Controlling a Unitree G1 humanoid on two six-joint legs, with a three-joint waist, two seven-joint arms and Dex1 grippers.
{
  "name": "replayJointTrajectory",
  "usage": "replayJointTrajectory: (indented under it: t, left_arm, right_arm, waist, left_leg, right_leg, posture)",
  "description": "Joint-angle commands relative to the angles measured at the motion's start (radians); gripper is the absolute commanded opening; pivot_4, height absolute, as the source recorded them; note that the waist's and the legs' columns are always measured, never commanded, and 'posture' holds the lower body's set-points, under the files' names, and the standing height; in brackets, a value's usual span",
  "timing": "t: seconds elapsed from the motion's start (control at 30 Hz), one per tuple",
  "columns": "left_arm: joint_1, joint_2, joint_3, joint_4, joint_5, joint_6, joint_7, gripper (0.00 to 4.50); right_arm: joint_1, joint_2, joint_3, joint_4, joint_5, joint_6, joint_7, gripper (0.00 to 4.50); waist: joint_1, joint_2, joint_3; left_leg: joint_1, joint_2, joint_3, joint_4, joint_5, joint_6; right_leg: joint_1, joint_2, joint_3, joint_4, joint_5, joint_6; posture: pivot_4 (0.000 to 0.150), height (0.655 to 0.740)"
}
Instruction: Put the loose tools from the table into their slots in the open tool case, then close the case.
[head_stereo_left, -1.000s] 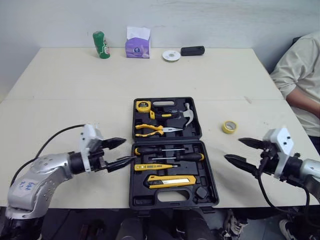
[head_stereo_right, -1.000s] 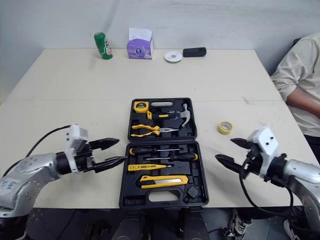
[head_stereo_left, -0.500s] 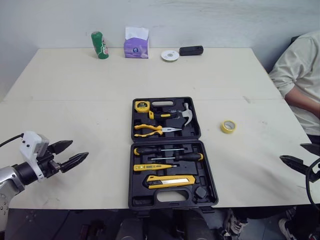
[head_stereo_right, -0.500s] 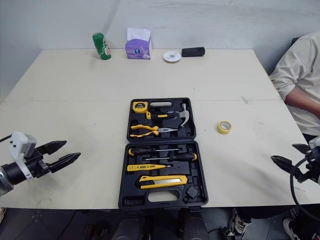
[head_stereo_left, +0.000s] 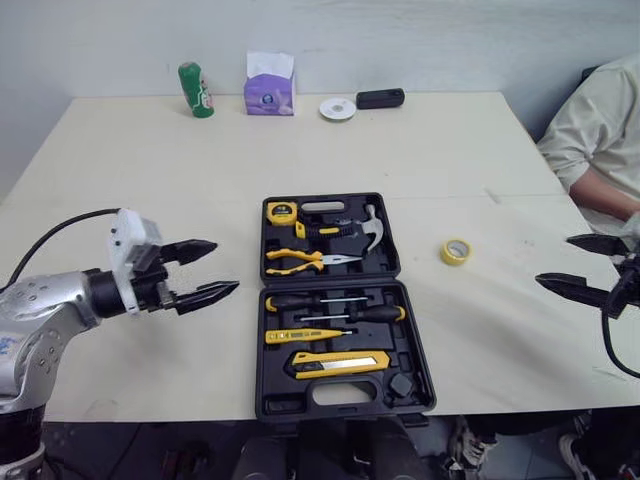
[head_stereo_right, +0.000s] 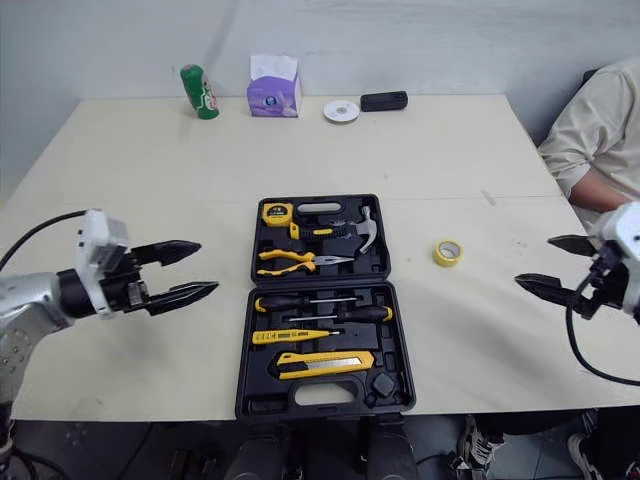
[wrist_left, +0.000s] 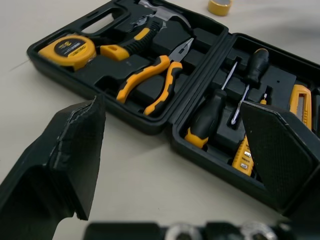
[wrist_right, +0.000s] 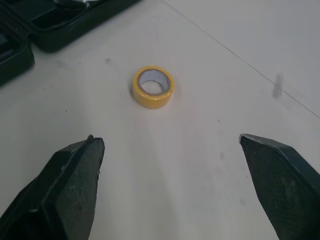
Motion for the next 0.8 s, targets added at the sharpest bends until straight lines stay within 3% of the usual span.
replayJointTrajectory:
  t: [0.03,0.23,0.33,0.43,0.5,0.8]
  left_arm:
    - [-0.13,-0.018,-0.093,-0.054,-0.04,0.006,-0.038,4.48]
    - [-0.286,-0.09,-0.162,-0.073,-0.112,0.055,-0.035,4.48]
    - [-0.306,-0.1,-0.195,-0.069,-0.073,0.024,-0.043,4.48]
    - [-0.314,-0.116,-0.203,-0.078,-0.084,0.024,-0.035,4.5]
    - [-0.318,-0.123,-0.21,-0.088,-0.084,0.021,-0.033,4.5]
    - [-0.318,-0.15,-0.238,-0.092,-0.042,-0.013,-0.017,4.5]
  right_arm:
    - [-0.2,-0.052,0.166,0.045,-0.058,-0.042,0.101,4.5]
    - [-0.499,0.031,0.441,0.182,-0.212,-0.113,0.209,4.5]
    - [-0.624,0.11,0.545,0.306,-0.317,-0.17,0.211,4.5]
    - [-0.7,0.15,0.627,0.415,-0.401,-0.23,0.255,3.76]
    - [-0.742,0.173,0.66,0.484,-0.444,-0.278,0.269,2.84]
    - [-0.861,0.284,0.705,0.69,-0.551,-0.366,0.253,2.84]
  waist:
    - [-0.003,0.002,0.002]
    - [-0.016,0.002,0.002]
    - [-0.024,0.002,0.003]
    - [-0.024,0.002,0.003]
    - [-0.024,0.002,0.003]
    - [-0.024,0.002,0.003]
  left_leg:
    - [0.0,0.0,0.0,0.001,0.001,0.002]
    - [-0.005,0.0,0.0,0.002,0.006,0.003]
    - [-0.01,-0.002,0.002,0.004,0.008,0.004]
    - [-0.01,-0.001,0.003,0.004,0.009,0.004]
    - [-0.01,-0.001,0.002,0.004,0.009,0.003]
    - [-0.01,-0.001,0.002,0.005,0.01,0.004]
  right_leg:
    - [0.0,0.0,0.0,0.001,0.0,0.0]
    - [-0.005,0.001,0.0,0.001,0.001,0.001]
    - [-0.01,0.001,0.001,0.004,0.001,0.001]
    - [-0.011,0.001,0.001,0.005,0.001,0.001]
    - [-0.011,0.001,0.001,0.005,0.001,0.001]
    - [-0.011,0.001,0.001,0.006,0.001,0.001]
  posture:
    - [0.15,0.7278]
    - [0.15,0.7278]
    - [0.15,0.7278]
    - [0.15,0.7278]
    - [0.15,0.7278]
    - [0.15,0.7278]
